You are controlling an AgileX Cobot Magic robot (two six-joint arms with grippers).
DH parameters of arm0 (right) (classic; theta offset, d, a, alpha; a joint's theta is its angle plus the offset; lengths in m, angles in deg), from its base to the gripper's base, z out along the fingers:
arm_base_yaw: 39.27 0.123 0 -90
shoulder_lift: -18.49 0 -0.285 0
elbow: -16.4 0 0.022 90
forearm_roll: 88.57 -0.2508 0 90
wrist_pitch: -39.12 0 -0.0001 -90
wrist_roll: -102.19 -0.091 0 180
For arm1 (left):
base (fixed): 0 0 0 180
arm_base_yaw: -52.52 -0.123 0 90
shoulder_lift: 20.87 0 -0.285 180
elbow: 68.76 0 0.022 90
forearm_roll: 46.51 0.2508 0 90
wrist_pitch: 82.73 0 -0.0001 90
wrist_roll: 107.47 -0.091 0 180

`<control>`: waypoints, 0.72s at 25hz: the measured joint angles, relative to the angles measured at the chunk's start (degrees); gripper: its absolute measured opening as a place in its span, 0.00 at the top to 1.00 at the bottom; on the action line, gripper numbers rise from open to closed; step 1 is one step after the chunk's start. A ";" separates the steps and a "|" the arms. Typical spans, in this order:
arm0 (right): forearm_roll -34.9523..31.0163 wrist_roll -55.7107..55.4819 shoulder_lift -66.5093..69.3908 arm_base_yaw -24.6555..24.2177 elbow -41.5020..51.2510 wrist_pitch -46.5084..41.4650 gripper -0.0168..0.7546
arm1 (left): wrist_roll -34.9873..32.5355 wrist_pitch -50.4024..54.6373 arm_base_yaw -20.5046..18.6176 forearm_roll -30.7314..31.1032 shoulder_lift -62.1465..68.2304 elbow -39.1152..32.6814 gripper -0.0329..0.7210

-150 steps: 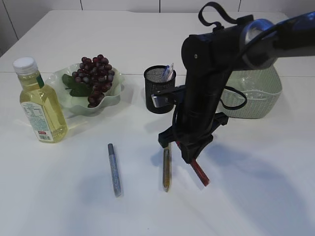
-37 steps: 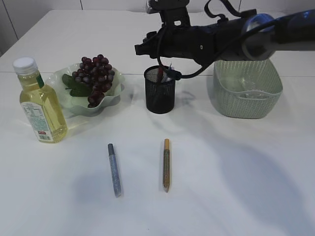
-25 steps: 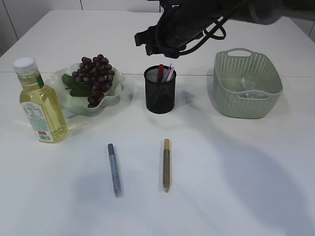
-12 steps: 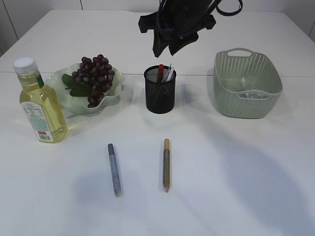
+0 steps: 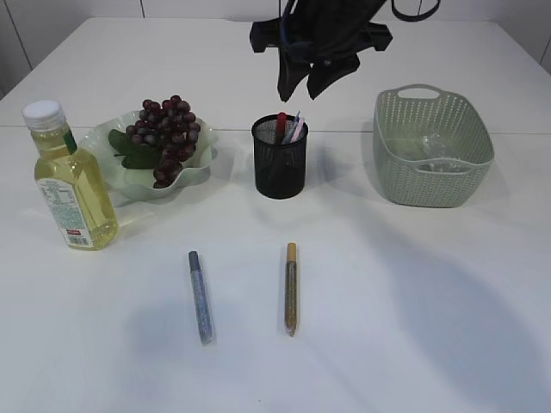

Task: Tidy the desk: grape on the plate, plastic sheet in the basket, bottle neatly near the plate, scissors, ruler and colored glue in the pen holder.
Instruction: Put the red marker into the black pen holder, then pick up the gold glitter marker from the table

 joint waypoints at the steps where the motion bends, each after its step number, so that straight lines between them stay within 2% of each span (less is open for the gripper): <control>1: 0.00 -0.23 -0.91 0.00 0.51 0.00 0.55 | 0.08 0.00 0.00 0.00 0.00 0.00 0.38; 10: -0.56 -4.41 -11.13 0.00 14.16 0.00 0.55 | 1.44 0.00 0.00 -1.44 0.00 0.00 0.38; 18: -7.32 -11.64 -14.78 0.00 18.36 -0.03 0.55 | 2.63 0.00 0.00 -1.50 0.09 0.00 0.38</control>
